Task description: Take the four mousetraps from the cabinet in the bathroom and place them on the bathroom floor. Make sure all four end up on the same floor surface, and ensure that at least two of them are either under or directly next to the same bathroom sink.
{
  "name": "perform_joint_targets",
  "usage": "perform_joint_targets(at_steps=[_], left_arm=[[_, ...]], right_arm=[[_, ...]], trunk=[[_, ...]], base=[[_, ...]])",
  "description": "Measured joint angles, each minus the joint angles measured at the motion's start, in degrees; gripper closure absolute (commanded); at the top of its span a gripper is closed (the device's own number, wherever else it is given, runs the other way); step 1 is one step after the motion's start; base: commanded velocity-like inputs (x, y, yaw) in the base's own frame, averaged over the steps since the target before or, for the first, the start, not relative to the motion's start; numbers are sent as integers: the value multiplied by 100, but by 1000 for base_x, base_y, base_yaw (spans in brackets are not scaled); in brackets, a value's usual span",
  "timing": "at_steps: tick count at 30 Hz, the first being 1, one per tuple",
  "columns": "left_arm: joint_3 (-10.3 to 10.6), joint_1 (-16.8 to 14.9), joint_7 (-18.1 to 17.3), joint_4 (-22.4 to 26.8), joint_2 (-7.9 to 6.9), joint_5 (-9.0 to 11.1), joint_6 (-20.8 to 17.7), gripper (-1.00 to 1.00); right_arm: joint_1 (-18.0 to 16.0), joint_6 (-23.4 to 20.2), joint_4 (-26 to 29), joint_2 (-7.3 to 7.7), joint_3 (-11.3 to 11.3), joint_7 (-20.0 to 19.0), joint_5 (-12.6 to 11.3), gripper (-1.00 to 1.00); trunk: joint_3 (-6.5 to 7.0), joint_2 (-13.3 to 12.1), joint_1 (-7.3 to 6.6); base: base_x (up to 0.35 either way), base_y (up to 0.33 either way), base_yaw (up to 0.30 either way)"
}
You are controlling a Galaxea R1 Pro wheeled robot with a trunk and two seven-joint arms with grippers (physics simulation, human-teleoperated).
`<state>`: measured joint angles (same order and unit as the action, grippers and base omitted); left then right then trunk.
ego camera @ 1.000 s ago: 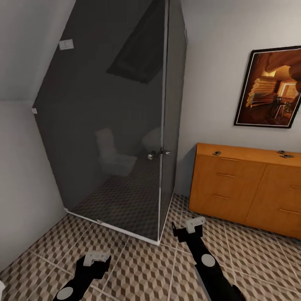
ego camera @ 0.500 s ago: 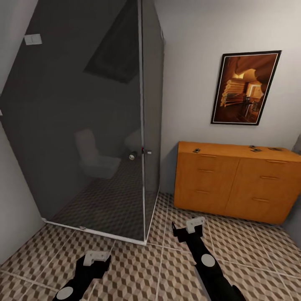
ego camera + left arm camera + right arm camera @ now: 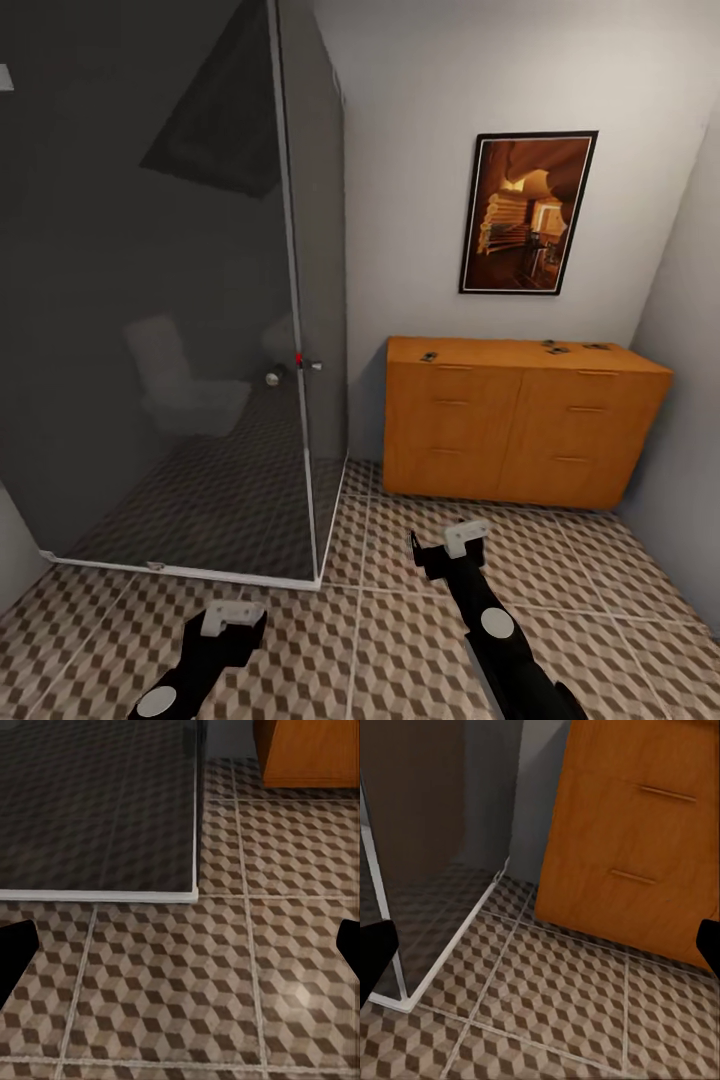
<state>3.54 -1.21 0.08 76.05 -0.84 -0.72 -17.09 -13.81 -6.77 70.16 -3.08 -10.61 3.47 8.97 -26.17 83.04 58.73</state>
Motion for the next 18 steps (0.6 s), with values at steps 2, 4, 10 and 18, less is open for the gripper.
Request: perform_joint_targets(at_steps=[2, 4, 10, 18], left_arm=[[3, 0, 0, -1, 0, 0, 0, -100], [5, 0, 0, -2, 0, 0, 0, -100], [14, 0, 0, -3, -3, 0, 0, -100], [22, 0, 0, -8, 0, 0, 0, -100]], right_arm=[[-1, 0, 0, 0, 0, 0, 3, -100], [-2, 0, 0, 0, 0, 0, 6, -100], [-1, 0, 0, 0, 0, 0, 7, -100], [-4, 0, 0, 7, 0, 0, 9, -100]], trunk=[[0, 0, 0], [0, 0, 0], [0, 0, 0], [0, 0, 0]], base=[[0, 0, -215], [0, 0, -206], [0, 0, -188], [0, 0, -178]])
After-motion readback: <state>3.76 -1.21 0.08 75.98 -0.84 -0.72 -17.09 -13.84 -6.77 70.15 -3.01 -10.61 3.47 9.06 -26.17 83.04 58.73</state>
